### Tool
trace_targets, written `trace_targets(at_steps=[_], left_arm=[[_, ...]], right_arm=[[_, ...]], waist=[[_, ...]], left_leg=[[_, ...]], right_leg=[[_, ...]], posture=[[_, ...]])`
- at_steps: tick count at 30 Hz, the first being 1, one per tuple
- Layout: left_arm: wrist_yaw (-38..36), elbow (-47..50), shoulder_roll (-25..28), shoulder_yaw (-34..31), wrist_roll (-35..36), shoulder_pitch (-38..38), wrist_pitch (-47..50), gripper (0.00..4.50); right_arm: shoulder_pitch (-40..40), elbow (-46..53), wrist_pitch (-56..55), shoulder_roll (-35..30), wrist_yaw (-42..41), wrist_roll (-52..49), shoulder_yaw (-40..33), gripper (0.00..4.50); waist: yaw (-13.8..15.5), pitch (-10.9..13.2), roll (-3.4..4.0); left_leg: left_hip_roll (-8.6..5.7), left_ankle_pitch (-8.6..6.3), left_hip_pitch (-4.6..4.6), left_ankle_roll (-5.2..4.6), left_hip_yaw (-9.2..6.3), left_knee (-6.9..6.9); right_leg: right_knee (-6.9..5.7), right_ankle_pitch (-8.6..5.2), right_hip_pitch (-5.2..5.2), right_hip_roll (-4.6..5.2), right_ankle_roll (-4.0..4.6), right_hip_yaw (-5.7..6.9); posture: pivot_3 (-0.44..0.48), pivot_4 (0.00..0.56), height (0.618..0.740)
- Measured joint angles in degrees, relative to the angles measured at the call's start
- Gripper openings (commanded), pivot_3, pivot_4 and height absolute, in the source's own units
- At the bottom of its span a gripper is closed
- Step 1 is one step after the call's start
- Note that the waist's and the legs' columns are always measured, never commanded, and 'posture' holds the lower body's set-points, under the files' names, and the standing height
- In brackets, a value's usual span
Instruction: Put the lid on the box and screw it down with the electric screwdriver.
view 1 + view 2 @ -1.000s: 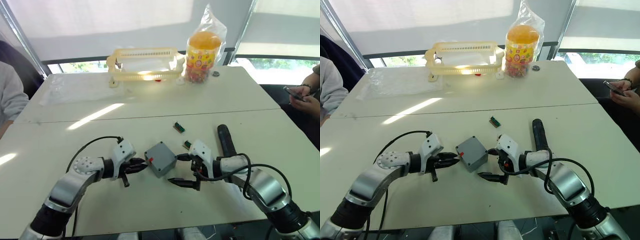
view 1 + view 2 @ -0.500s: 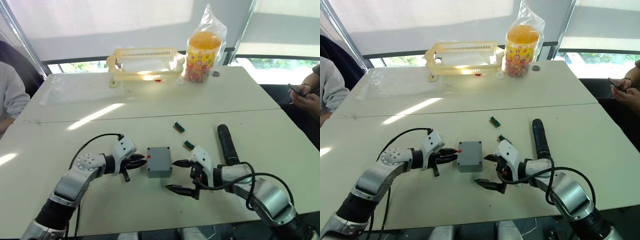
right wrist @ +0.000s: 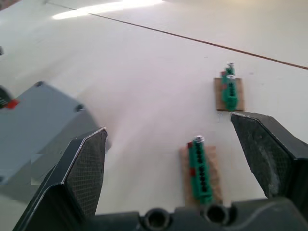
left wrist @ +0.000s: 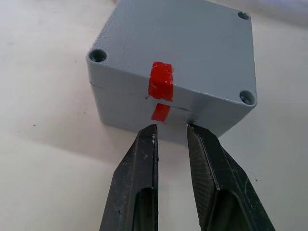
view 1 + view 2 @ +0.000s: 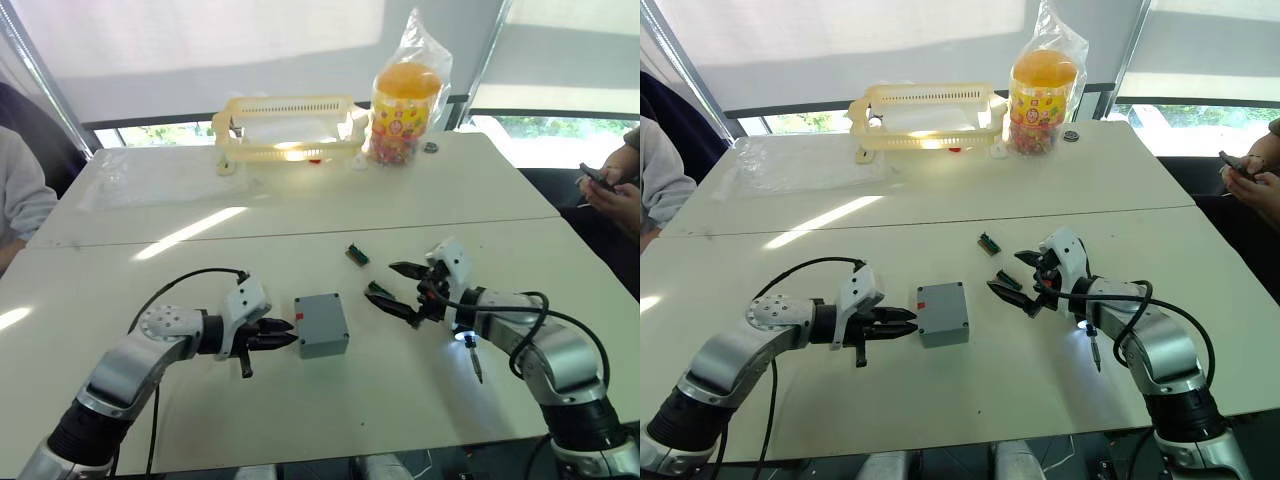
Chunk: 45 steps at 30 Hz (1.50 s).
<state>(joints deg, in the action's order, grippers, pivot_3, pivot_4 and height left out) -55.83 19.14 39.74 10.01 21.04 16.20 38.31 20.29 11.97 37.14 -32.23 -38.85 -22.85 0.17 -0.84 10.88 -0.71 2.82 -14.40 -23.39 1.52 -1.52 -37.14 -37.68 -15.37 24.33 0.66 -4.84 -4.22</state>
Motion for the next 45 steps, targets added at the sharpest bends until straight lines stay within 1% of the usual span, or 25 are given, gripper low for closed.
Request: trace_targets(at_steps=[1,3,5,8,11,13,17,24,27,28,29,32,42,45], left_arm=[[-0.3,0.2,0.6,0.0,0.1,0.2,0.0,0.94],[-1.8,0.1,4.2,-0.5,0.6,1.6,0.5,0.94],[-4.0,-0.2,7.7,-3.6,2.5,4.7,1.9,0.94],[-6.1,-0.5,10.2,-9.0,6.6,10.3,4.5,0.94],[-6.8,-0.6,10.6,-10.9,9.8,15.2,6.6,0.94],[-7.3,-0.6,10.9,-11.0,10.9,16.8,7.3,0.94],[-7.4,-0.6,10.8,-9.9,10.8,18.5,7.4,0.94],[-6.1,-1.0,9.5,-6.5,9.2,18.6,6.3,0.94],[-5.8,-1.0,9.1,-6.3,8.9,18.6,6.1,0.94],[-5.6,-1.0,8.9,-6.2,8.8,18.6,6.1,0.94],[-5.5,-1.0,8.7,-6.2,8.6,18.5,6.0,0.94],[-5.2,-1.0,8.7,-6.2,8.2,18.3,5.9,0.94],[-4.5,-1.1,8.4,-6.2,6.8,17.1,5.2,0.94],[-4.1,-1.3,8.1,-6.2,6.4,17.1,4.8,0.94]], right_arm=[[0.4,-1.5,-0.5,0.4,0.5,0.5,0.2,4.45],[1.8,-4.8,-1.6,1.4,1.3,2.2,0.8,4.45],[2.8,-7.6,-2.6,2.0,1.4,3.3,1.7,4.45],[3.5,-9.2,-3.4,2.2,1.3,4.1,1.9,4.45],[3.9,-9.8,-3.8,2.7,0.9,4.1,1.9,4.45],[4.2,-10.0,-3.8,3.0,0.7,4.2,2.0,4.45],[4.3,-10.0,-3.9,3.1,0.5,5.0,2.5,4.45],[4.3,-10.0,-4.5,3.1,0.4,8.0,4.8,4.45],[4.3,-10.0,-4.5,3.8,0.4,8.2,5.1,3.64],[4.3,-10.0,-4.5,4.0,0.4,8.3,5.1,3.22],[4.3,-10.0,-4.5,4.0,0.4,8.5,5.1,2.59],[4.3,-10.0,-4.5,4.1,0.4,8.7,5.1,1.13],[4.3,-10.0,-4.5,4.2,0.2,9.2,5.2,1.13],[4.3,-10.0,-4.5,4.2,0.2,9.2,5.2,0.26]], waist=[[0.0,0.0,0.01],[-0.1,0.0,0.00],[-0.2,0.0,0.00],[-0.1,0.0,0.02],[-0.2,0.0,0.02],[-0.3,0.0,0.02],[-0.4,0.0,0.02],[-0.2,0.0,0.03],[-0.3,0.0,0.03],[-0.3,0.0,0.03],[-0.3,0.0,0.03],[-0.3,0.0,0.03],[-0.3,0.0,0.03],[-0.3,0.0,0.03]], left_leg=[[0.00,0.00,0.00,0.00,0.01,0.00],[0.02,0.00,0.02,0.00,-0.01,0.01],[0.02,0.00,0.02,0.00,-0.02,0.00],[0.00,0.00,0.00,0.00,0.00,0.00],[-0.01,0.00,0.02,0.00,0.00,-0.01],[-0.01,0.00,0.04,0.00,0.00,0.00],[0.01,0.00,0.05,0.00,-0.01,0.01],[0.00,0.00,0.04,0.00,-0.01,0.00],[0.00,0.00,0.04,0.00,-0.01,0.00],[0.00,0.00,0.04,0.00,-0.01,0.00],[0.00,0.00,0.04,0.00,-0.01,0.00],[0.00,0.00,0.04,0.00,-0.01,0.00],[0.00,0.00,0.04,0.00,-0.01,0.00],[0.00,0.00,0.04,0.00,-0.01,0.00]], right_leg=[[-0.01,0.00,0.00,0.00,0.00,-0.01],[-0.06,0.00,0.02,-0.03,0.01,0.01],[-0.19,-0.01,0.07,-0.03,0.01,0.02],[-0.22,-0.01,0.08,-0.01,0.00,0.03],[-0.23,-0.01,0.08,-0.01,0.00,0.02],[-0.26,-0.01,0.08,-0.01,0.00,0.01],[-0.31,-0.01,0.10,-0.04,0.00,0.02],[-0.31,-0.01,0.10,-0.03,0.00,0.01],[-0.31,-0.01,0.10,-0.03,0.00,0.01],[-0.31,-0.01,0.10,-0.03,0.00,0.01],[-0.31,-0.01,0.10,-0.03,0.00,0.01],[-0.31,-0.01,0.10,-0.03,0.00,0.01],[-0.32,-0.01,0.10,-0.03,0.00,0.01],[-0.32,-0.01,0.10,-0.03,0.00,0.01]], posture=[[0.000,0.150,0.740],[0.000,0.150,0.740],[0.000,0.150,0.740],[0.000,0.150,0.740],[0.000,0.150,0.740],[0.000,0.150,0.740],[0.000,0.150,0.740],[0.000,0.150,0.740],[0.000,0.150,0.740],[0.000,0.150,0.740],[0.000,0.150,0.740],[0.000,0.150,0.740],[0.000,0.150,0.740],[0.000,0.150,0.740]])
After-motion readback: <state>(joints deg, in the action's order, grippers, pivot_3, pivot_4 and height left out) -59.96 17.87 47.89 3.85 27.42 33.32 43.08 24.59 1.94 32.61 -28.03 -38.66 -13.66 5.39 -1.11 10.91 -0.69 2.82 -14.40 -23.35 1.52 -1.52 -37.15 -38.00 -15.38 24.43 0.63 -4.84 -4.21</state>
